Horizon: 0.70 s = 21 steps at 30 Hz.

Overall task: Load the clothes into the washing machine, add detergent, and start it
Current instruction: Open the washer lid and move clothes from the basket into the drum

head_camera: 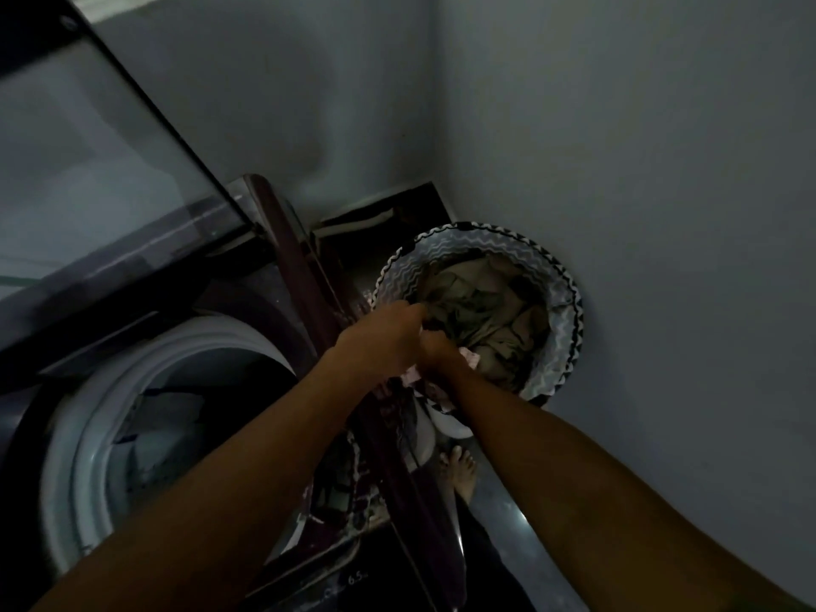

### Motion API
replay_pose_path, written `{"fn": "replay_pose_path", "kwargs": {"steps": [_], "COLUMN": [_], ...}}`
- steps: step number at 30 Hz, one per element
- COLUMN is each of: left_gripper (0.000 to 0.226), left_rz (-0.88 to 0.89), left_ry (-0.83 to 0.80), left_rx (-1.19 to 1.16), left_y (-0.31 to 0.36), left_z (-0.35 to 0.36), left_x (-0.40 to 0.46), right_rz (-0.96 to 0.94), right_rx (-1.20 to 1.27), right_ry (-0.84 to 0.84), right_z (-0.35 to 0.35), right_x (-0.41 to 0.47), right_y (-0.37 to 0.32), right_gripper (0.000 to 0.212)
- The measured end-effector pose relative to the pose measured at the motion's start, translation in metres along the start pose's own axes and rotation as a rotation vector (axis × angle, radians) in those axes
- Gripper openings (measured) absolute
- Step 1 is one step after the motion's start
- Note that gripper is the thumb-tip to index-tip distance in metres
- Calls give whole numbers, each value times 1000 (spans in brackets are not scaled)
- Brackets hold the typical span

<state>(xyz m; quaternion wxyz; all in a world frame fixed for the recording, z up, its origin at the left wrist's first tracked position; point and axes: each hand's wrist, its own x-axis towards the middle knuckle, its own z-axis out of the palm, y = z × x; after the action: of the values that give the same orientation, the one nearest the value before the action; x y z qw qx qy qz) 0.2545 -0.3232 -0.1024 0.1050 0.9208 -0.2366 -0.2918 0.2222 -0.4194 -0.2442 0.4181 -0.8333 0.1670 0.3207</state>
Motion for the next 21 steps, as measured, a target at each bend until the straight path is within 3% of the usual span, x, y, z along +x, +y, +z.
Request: {"fn": "replay_pose_path", "kwargs": {"steps": [3,7,9,11,13,15,17,21], "left_gripper": [46,64,72,91,114,127,128,107], "left_rz": [-28,-49,-64,-78,-25,89,147,208], "left_ry": [61,88,95,112,158,243,327,483], "left_rx": [-65,-125,-151,-211,-377,-524,-600,-877], "left_y": [0,-1,5,11,16,18,18,38], "left_z": [-4,-8,-12,-19,-24,-25,-19,-34], "left_x": [0,-2,-5,-12,-16,-22,-26,-55], "right_rz": [35,-18,-18,-84,-113,-127,-78,-62], "right_rx": [-35,107,50,-64,-142,-77,139,621], "right_ry": [33,247,261,317,232,263,195,165], "right_z": [-19,-48,-69,-86,-100,-114,-125,-137], "right_x": [-13,-23,-33,-35,-40,-57,-82,-132], "right_y": [-10,-22,-33,-42,-50,-66,-83,-122], "right_gripper": [17,28,24,24,26,32,36,36]}}
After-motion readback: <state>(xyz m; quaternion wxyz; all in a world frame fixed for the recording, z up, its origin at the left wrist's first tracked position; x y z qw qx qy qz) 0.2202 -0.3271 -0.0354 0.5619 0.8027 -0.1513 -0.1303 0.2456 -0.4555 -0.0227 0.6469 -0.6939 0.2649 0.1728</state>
